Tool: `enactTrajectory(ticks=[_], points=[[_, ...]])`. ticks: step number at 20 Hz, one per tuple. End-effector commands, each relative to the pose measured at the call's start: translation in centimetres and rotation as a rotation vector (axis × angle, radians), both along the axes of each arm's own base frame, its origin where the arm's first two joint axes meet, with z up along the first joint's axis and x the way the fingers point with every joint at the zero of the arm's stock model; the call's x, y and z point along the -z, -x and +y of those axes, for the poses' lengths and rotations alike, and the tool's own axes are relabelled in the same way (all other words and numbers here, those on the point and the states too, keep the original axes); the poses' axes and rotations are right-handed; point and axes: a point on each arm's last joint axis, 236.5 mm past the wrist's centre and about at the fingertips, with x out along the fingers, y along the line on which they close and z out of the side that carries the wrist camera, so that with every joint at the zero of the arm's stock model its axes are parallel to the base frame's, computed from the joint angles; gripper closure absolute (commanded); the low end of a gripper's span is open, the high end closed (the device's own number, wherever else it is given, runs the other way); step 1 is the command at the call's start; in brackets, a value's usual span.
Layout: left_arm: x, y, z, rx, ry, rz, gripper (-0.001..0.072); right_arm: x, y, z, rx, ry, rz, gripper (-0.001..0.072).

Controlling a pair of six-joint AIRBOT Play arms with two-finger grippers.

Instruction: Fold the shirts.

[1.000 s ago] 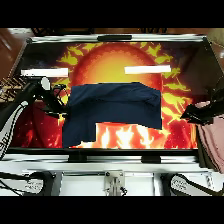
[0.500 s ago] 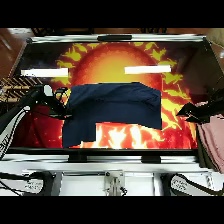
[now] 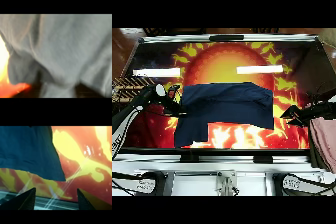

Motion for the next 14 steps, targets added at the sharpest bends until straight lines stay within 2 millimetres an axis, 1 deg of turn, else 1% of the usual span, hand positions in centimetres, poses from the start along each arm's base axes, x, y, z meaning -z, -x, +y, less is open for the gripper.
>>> enactTrajectory(ticks=[1, 3, 4, 5, 6, 7, 8, 10, 12, 14], points=[[-2.5, 1.2, 2.2, 0.09, -0.058, 0.025, 0.0104, 0.4, 0.1, 0.0, -0.018, -0.003, 0.0, 0.0081], [-3.0, 1.6, 5.0, 0.081, -0.163, 0.029, 0.0104, 0.5, 0.0, -0.1, -0.016, 0.003, -0.004, 0.0081], [-2.6, 1.9, 5.2, 0.075, -0.161, 0.038, 0.0104, 0.5, 0.0, -0.1, -0.015, 0.004, -0.006, 0.0081], [-1.8, 2.2, 4.8, 0.068, -0.143, 0.046, 0.0104, 0.5, 0.0, -0.1, -0.014, 0.004, -0.005, 0.0081], [-0.8, 2.5, 3.9, 0.057, -0.112, 0.053, 0.0104, 0.5, 0.0, -0.1, -0.014, 0.003, -0.005, 0.0081], [0.2, 2.5, 2.9, 0.031, -0.077, 0.045, 0.0104, 0.5, 0.0, -0.1, -0.013, 0.002, -0.005, 0.0081], [1.0, 2.2, 2.4, -0.001, -0.058, 0.026, 0.0105, 0.5, 0.0, -0.1, -0.012, 0.001, -0.002, 0.0081], [1.7, 1.3, 0.9, -0.038, 0.004, -0.023, 0.0113, 0.4, 0.2, 0.0, -0.015, -0.003, 0.005, 0.0081], [1.7, 0.8, 0.1, -0.062, 0.038, -0.039, 0.0126, 0.4, 0.2, 0.0, -0.007, -0.003, 0.009, 0.0081], [1.9, 0.8, 0.0, -0.065, 0.042, -0.032, 0.0392, 0.5, 0.1, -0.1, 0.006, 0.002, 0.016, 0.0081]])
